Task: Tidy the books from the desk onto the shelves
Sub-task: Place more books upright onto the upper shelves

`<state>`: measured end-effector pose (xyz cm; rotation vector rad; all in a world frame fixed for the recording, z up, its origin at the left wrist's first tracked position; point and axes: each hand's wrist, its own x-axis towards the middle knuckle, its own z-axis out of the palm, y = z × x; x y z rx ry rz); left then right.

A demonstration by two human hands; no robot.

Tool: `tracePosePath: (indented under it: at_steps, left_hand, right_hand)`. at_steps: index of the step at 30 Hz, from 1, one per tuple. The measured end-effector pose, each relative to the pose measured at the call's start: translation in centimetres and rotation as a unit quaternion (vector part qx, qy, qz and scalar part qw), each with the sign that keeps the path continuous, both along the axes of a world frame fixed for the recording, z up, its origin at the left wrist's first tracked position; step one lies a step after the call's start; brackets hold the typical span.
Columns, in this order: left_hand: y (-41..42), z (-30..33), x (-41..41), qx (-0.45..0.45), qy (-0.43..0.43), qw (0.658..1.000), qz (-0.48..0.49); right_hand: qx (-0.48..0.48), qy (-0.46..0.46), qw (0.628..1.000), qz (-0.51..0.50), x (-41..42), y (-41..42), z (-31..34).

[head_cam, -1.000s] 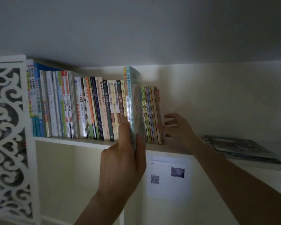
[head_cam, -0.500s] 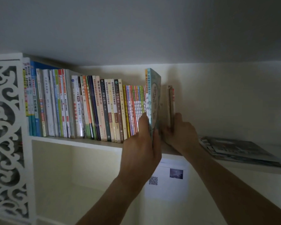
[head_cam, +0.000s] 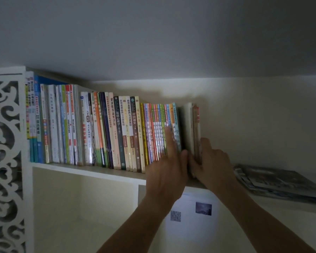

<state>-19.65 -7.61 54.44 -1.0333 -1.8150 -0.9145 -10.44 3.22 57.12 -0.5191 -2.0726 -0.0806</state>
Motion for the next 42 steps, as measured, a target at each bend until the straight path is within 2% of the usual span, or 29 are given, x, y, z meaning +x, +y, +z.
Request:
tracePosePath:
  at_steps: [4,7,10,15,19,24,30,34,38,40,42]
  left_hand:
    - [-0.6,-0.2,-1.0,-0.003,0.008,0.998,-0.066]
    - [0.2,0.8,-1.4,-0.007,0.049,0.998,-0.029]
    - [1.2,1.2,-1.8,-0.008,0.038,0.999,-0.001]
    - [1.2,-0.1,-2.9,-0.007,0.050,0.995,-0.088]
    - [1.5,-0.4,-3.2,0.019,0.038,0.988,-0.149]
    - [1.6,-0.2,-3.5,0.006,0.055,0.992,-0.115]
    - [1.5,-0.7,-3.3,0.011,0.055,0.993,-0.108]
    - [0.5,-2.3,-2.3,0.008,0.019,0.989,-0.144]
    - [-2.6,-7.6,-1.9,-0.008,0.118,0.987,-0.112]
    - [-4.6,-10.4,-1.6,-0.008,0.114,0.985,-0.129]
    - [-6.7,-13.0,-1.5,-0.016,0.100,0.985,-0.142]
  right_hand:
    - [-0.009,0.009,0.999,0.052,-0.2,0.5,-0.1]
    - [-0.024,0.017,0.997,0.067,-0.1,0.4,0.0]
    - [-0.041,0.031,0.995,0.086,0.2,0.8,0.0]
    - [-0.099,0.019,0.984,0.147,0.0,1.1,0.1]
    - [-0.183,0.016,0.963,0.196,-0.2,1.8,0.1]
    - [-0.274,0.017,0.929,0.248,0.1,2.1,0.3]
    - [-0.283,-0.002,0.934,0.218,0.4,1.4,0.1]
    - [-0.237,-0.062,0.964,0.099,0.8,-0.3,-0.4]
    - [-0.038,-0.061,0.995,-0.068,1.0,-4.5,-5.2]
    - [0.049,-0.013,0.995,-0.091,1.2,-6.8,-8.4]
    - [0.091,0.015,0.994,-0.056,1.2,-9.0,-11.6]
